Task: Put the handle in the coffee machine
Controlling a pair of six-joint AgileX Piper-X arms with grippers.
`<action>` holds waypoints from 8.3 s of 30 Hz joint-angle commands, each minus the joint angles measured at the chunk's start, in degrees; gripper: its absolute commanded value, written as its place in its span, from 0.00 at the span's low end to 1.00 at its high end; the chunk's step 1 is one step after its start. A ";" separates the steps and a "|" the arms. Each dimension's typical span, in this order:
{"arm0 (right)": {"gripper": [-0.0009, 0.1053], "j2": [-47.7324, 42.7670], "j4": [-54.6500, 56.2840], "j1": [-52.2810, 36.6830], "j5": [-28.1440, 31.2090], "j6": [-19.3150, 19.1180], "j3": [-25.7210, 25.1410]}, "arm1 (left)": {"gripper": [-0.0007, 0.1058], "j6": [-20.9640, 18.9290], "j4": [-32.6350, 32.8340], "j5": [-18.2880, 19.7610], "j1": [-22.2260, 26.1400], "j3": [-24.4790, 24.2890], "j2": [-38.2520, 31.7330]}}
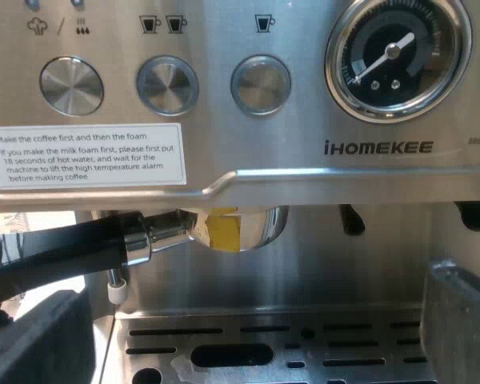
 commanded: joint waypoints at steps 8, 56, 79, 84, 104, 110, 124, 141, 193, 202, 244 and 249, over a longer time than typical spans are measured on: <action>0.80 0.21 0.50 -0.20 0.22 -0.76 -0.54 | 0.02 -5.51 -2.20 11.88 2.71 -0.74 -0.92; 0.48 0.61 -20.33 -12.66 -18.50 -1.37 17.52 | 0.02 -0.28 -0.98 10.41 2.79 -0.74 -0.92; 0.48 14.98 -66.38 -15.78 -23.41 -36.59 17.50 | 0.02 -0.28 -0.98 10.41 2.79 -0.74 -0.92; 0.48 14.98 -66.40 -16.64 -23.86 -36.59 17.19 | 0.02 -0.28 -0.98 10.41 2.79 -0.74 -0.92; 0.48 14.98 -74.19 -20.53 -27.01 -36.69 16.77 | 0.02 -0.28 -0.98 10.41 2.79 -0.74 -0.92; 0.48 14.98 -74.19 -21.58 -28.93 -38.30 14.78 | 0.02 -0.28 -0.98 10.41 2.79 -0.74 -0.92; 0.48 14.98 -75.94 -21.53 -27.67 -39.23 13.88 | 0.02 -0.28 -0.98 9.93 2.79 -0.74 -0.92; 0.48 14.98 -81.01 -21.64 -24.45 -39.00 13.17 | 0.55 -0.28 -0.71 7.43 2.79 -0.74 -0.92; 0.48 14.98 -81.01 -21.64 -24.23 -39.39 13.17 | 0.02 3.07 28.92 -23.40 1.60 -19.38 -7.51; 0.48 14.98 -81.01 -21.64 -24.48 -39.39 13.17 | 0.02 4.79 24.85 -26.66 1.40 -19.38 -2.64; 0.48 14.98 -81.01 -21.64 -24.80 -43.35 13.17 | 0.02 14.13 39.90 -19.25 -4.52 -19.23 1.38; 0.48 14.98 -83.37 -21.64 -25.91 -43.35 13.17 | 0.02 10.90 42.06 -19.27 -8.49 -19.10 1.38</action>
